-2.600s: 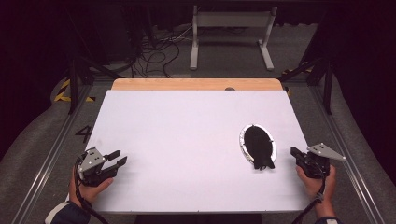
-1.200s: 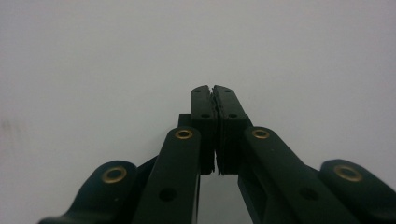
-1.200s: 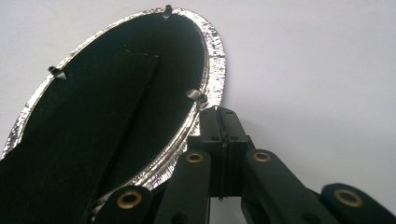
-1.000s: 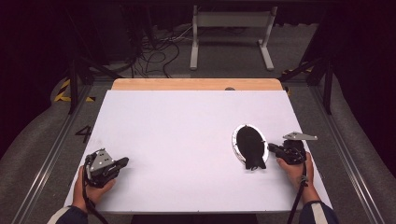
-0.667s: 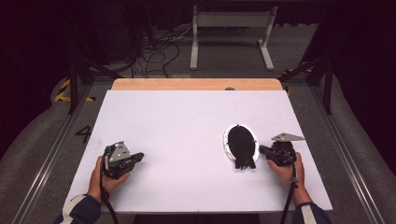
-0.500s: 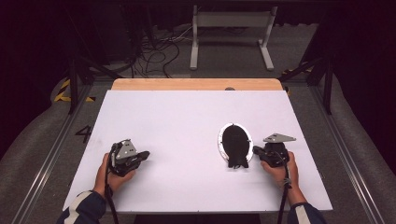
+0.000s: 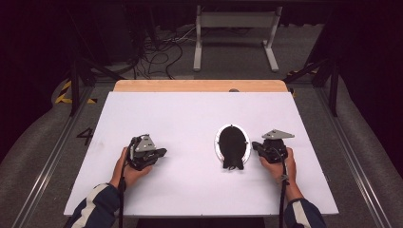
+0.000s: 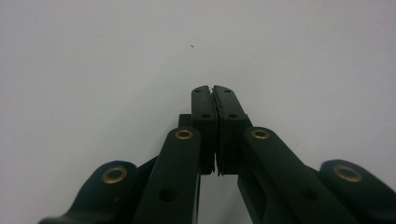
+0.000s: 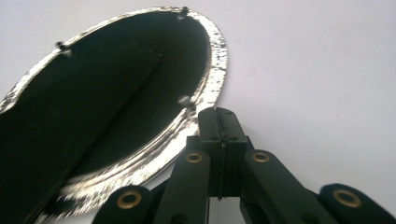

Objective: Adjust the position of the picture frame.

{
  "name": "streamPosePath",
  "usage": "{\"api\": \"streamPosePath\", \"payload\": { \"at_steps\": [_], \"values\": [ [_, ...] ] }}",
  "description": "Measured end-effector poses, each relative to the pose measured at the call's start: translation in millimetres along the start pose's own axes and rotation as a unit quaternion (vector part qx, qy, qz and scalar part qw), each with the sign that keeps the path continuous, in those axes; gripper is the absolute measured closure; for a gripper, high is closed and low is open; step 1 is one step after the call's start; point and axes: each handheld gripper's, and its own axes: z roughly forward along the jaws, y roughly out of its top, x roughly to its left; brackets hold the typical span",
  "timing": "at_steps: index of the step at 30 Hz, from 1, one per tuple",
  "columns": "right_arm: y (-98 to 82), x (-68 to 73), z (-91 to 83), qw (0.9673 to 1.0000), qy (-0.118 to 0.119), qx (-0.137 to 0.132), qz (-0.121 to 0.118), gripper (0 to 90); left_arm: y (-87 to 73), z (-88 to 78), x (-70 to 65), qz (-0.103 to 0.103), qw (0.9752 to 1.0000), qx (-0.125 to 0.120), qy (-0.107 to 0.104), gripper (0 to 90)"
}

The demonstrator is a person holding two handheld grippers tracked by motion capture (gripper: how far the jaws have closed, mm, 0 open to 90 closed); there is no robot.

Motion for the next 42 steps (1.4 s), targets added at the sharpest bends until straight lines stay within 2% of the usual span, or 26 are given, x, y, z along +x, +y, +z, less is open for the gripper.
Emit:
{"api": "streamPosePath", "payload": {
  "at_steps": [1,2,5,9,13,14,16,18,20,21,22,24,26,32,34,35,37,42],
  "values": [
    [2.3,-4.1,6.6,0.9999,0.002,-0.003,0.016,90.0,2.2,2.8,0.3,-0.002,1.0000,0.000,-0.002,88.0],
    [4.1,-4.9,10.6,0.9998,0.004,-0.003,0.019,90.0,4.7,4.9,0.7,-0.006,1.0000,-0.003,-0.006,88.0],
    [12.5,-0.4,18.1,0.9998,-0.016,-0.004,-0.008,90.0,12.3,9.8,2.0,-0.010,0.9997,-0.017,-0.013,87.2],
    [15.0,-7.2,23.1,0.9998,0.006,-0.003,0.019,90.0,20.1,18.4,-0.5,-0.005,0.9996,-0.014,-0.025,87.1],
    [15.2,-4.9,23.3,0.9998,0.012,-0.001,0.014,90.0,27.2,24.3,-2.5,-0.008,0.9995,-0.014,-0.028,87.1],
    [15.8,0.6,23.7,0.9996,0.027,0.002,0.006,90.0,31.4,27.6,-6.9,-0.009,0.9993,-0.014,-0.034,87.2],
    [16.1,2.9,24.1,0.9995,0.030,0.003,0.002,90.0,34.6,29.7,-10.7,-0.006,0.9992,-0.015,-0.038,87.2],
    [17.3,11.8,25.6,0.9993,0.036,0.005,-0.007,90.0,41.6,34.6,-19.0,0.005,0.9988,-0.018,-0.045,86.6],
    [17.1,14.3,26.2,0.9991,0.040,0.002,-0.012,90.0,43.2,36.4,-21.5,0.004,0.9987,-0.017,-0.047,86.6],
    [17.1,21.2,26.7,0.9991,0.040,0.002,-0.016,90.0,44.7,38.4,-23.1,0.007,0.9988,-0.014,-0.047,86.6],
    [17.1,23.8,26.6,0.9990,0.040,0.003,-0.017,90.0,45.3,42.5,-24.7,0.001,0.9989,-0.009,-0.047,86.6],
    [17.4,30.3,25.1,0.9982,0.049,0.010,-0.032,90.0,44.7,46.7,-25.8,0.004,0.9989,0.002,-0.046,86.6],
    [16.4,33.7,24.1,0.9980,0.052,0.011,-0.034,90.0,43.7,48.6,-28.0,0.003,0.9989,0.009,-0.045,86.5],
    [8.1,53.5,15.2,0.9961,0.076,0.015,-0.041,90.0,43.4,49.2,-32.0,0.000,0.9988,0.010,-0.047,86.3],
    [6.5,57.4,13.6,0.9959,0.077,0.015,-0.046,90.0,43.7,49.0,-32.9,0.005,0.9988,0.011,-0.047,86.6],
    [4.5,61.5,12.2,0.9959,0.074,0.012,-0.052,90.0,43.9,48.6,-33.6,0.013,0.9988,0.013,-0.045,86.6],
    [-1.0,72.3,6.1,0.9955,0.066,0.011,-0.068,90.0,43.0,47.9,-36.2,0.014,0.9988,0.013,-0.045,87.0],
    [-9.6,84.9,-4.6,0.9930,0.091,0.017,-0.073,90.0,42.5,46.3,-38.3,0.020,0.9987,0.016,-0.043,87.0]
  ]
}}
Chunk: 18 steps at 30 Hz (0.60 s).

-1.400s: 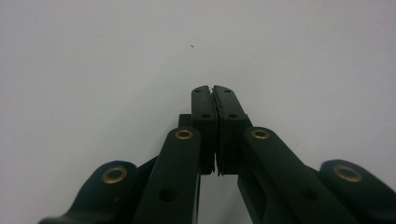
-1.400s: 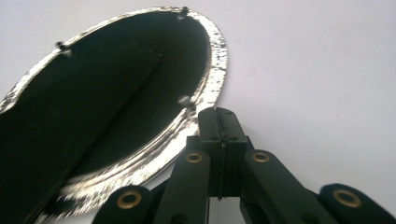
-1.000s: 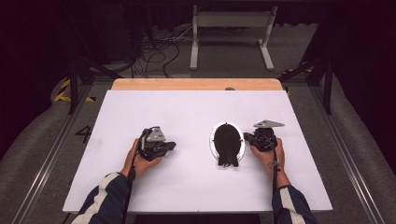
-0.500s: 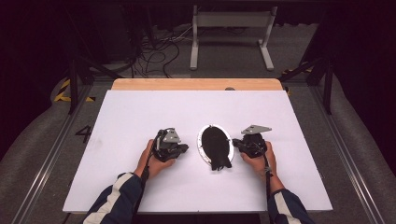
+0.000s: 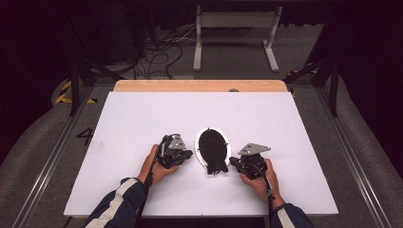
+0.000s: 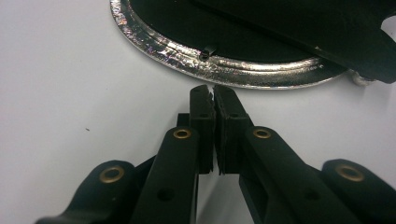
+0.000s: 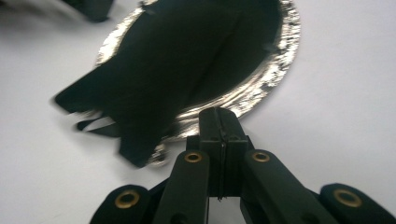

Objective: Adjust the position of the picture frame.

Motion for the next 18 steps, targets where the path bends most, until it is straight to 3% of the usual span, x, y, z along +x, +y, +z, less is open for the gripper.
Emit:
{"api": "streamPosePath", "payload": {
  "at_steps": [3,5,8,15,18],
  "values": [
    [-1.6,8.5,-1.7,0.9998,0.020,0.003,-0.004,90.0,-0.7,-0.2,-1.5,-0.003,1.0000,-0.002,0.001,86.8],
    [-3.0,16.1,-1.9,0.9999,0.012,0.002,-0.007,90.0,-1.3,-1.0,-2.8,-0.005,1.0000,-0.001,-0.001,86.8],
    [-4.9,23.0,-1.2,0.9995,0.031,-0.003,0.007,90.0,-2.2,-2.5,-5.8,-0.005,1.0000,0.001,-0.005,86.7],
    [-6.1,35.7,-1.0,0.9996,0.027,-0.006,0.006,90.0,-3.2,-2.6,-11.8,-0.002,0.9999,-0.001,-0.012,88.2],
    [-5.5,39.2,-0.7,0.9996,0.025,-0.004,-0.010,90.0,-2.4,-1.9,-14.1,0.004,0.9999,-0.001,-0.014,88.4]
  ]
}}
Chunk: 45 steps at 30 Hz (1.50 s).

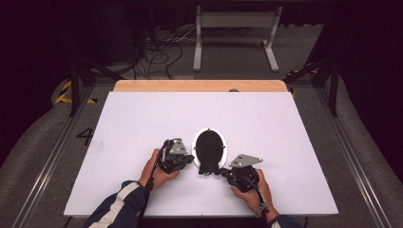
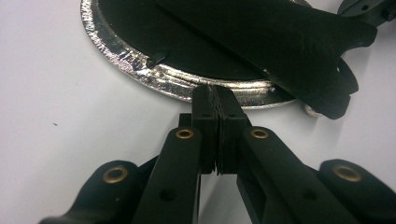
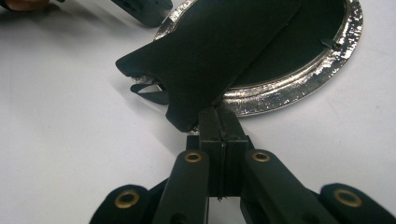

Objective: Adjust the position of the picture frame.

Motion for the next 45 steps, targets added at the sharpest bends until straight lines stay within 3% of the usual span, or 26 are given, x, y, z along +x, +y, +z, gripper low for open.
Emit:
{"api": "streamPosePath", "payload": {
  "at_steps": [5,9,14,19,23,28,33,36,39,43,45],
  "values": [
    [0.2,-2.9,0.3,0.9999,0.011,0.000,-0.005,90.0,-1.3,0.0,1.5,-0.011,0.9999,-0.004,-0.006,88.4],
    [3.0,-3.4,1.1,0.9997,0.011,0.008,-0.022,90.0,-2.2,0.5,2.4,-0.018,0.9997,-0.009,-0.012,88.7],
    [0.9,-6.7,1.0,0.9996,0.021,0.000,-0.017,89.9,-0.3,1.7,4.4,-0.017,0.9997,-0.008,-0.017,88.7],
    [1.5,-5.2,-0.3,0.9994,0.001,-0.003,-0.034,84.0,-1.0,2.5,6.4,-0.021,0.9994,-0.014,-0.025,87.4],
    [3.9,-7.1,-2.0,0.9994,0.005,-0.012,-0.032,80.8,1.3,-2.3,5.5,-0.002,0.9998,-0.019,-0.006,83.1],
    [3.1,-6.8,-9.2,0.9991,0.008,-0.013,-0.039,77.8,3.5,-27.3,1.7,0.014,0.9983,-0.050,0.026,74.4],
    [6.9,-6.0,-17.1,0.9985,0.015,-0.021,-0.049,74.8,-8.8,-51.2,-4.4,0.027,0.9967,-0.064,0.042,60.0],
    [7.8,-3.0,-20.5,0.9977,0.023,-0.019,-0.061,72.5,-26.9,-74.5,-7.1,0.015,0.9945,-0.079,0.067,46.4],
    [7.9,-1.0,-20.7,0.9971,0.026,-0.010,-0.071,70.9,-39.9,-85.3,-7.6,0.009,0.9941,-0.079,0.074,38.3],
    [10.0,0.6,-19.9,0.9964,0.030,0.009,-0.079,67.8,-73.9,-107.4,-7.8,-0.010,0.9930,-0.070,0.095,31.2],
    [10.4,-0.2,-19.2,0.9964,0.029,0.015,-0.078,66.6,-79.5,-110.4,-7.6,-0.021,0.9928,-0.071,0.094,28.6]
  ]
}}
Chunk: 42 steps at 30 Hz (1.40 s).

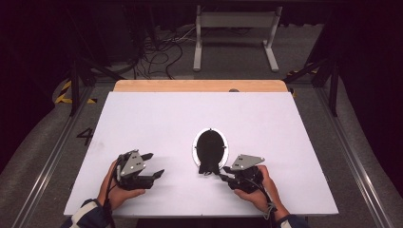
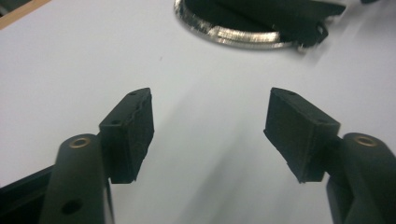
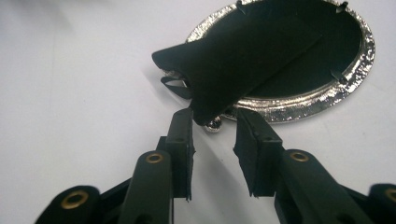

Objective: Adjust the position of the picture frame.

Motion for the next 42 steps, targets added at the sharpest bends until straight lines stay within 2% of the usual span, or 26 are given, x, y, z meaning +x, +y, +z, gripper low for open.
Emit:
{"api": "streamPosePath", "payload": {
  "at_steps": [2,5,7,11,19,21,22,25,31,38,39,40,42],
  "values": [
    [0.4,-1.0,0.4,0.9999,-0.001,0.010,-0.001,63.6,-9.6,-5.1,1.8,-0.006,1.0000,0.004,0.003,23.6],
    [0.7,-2.1,0.2,0.9999,-0.001,0.011,0.004,59.8,-21.0,-8.1,2.7,-0.018,0.9996,0.022,0.002,15.7],
    [0.2,-2.0,2.7,0.9998,0.001,0.020,0.003,57.6,-26.6,-9.8,3.5,-0.024,0.9990,0.036,0.006,10.2],
    [-0.1,-2.1,7.0,0.9995,0.005,0.029,0.007,54.6,-26.5,-10.5,4.7,-0.031,0.9992,0.026,0.001,6.8],
    [0.9,-3.4,15.2,0.9989,0.014,0.043,0.012,60.2,-28.2,-8.9,6.9,-0.029,0.9989,0.037,0.007,6.5],
    [0.9,-3.7,15.6,0.9990,0.016,0.041,0.011,60.4,-28.3,-8.9,6.8,-0.031,0.9988,0.036,0.008,6.5],
    [1.0,-4.8,15.8,0.9990,0.022,0.039,0.007,64.1,-28.5,-9.0,6.9,-0.031,0.9988,0.037,0.007,6.5],
    [0.5,-6.8,16.7,0.9990,0.028,0.034,0.012,66.1,-29.6,-8.3,6.6,-0.030,0.9987,0.042,0.005,6.6],
    [3.2,-7.3,18.7,0.9987,0.034,0.038,0.000,69.1,-32.4,-9.7,5.8,-0.034,0.9984,0.044,0.004,6.9],
    [3.2,-11.4,21.2,0.9979,0.055,0.028,0.020,68.4,-33.4,-11.4,5.6,-0.035,0.9985,0.042,0.002,7.2],
    [2.7,-12.8,21.1,0.9975,0.060,0.026,0.025,68.2,-33.4,-11.2,5.5,-0.034,0.9984,0.044,0.002,7.2],
    [1.2,-16.0,21.4,0.9962,0.073,0.019,0.044,68.0,-33.4,-10.7,5.4,-0.033,0.9984,0.047,0.002,7.2],
    [0.9,-16.9,21.5,0.9957,0.077,0.018,0.049,67.8,-33.4,-10.2,4.8,-0.035,0.9981,0.049,0.004,7.5]
  ]
}}
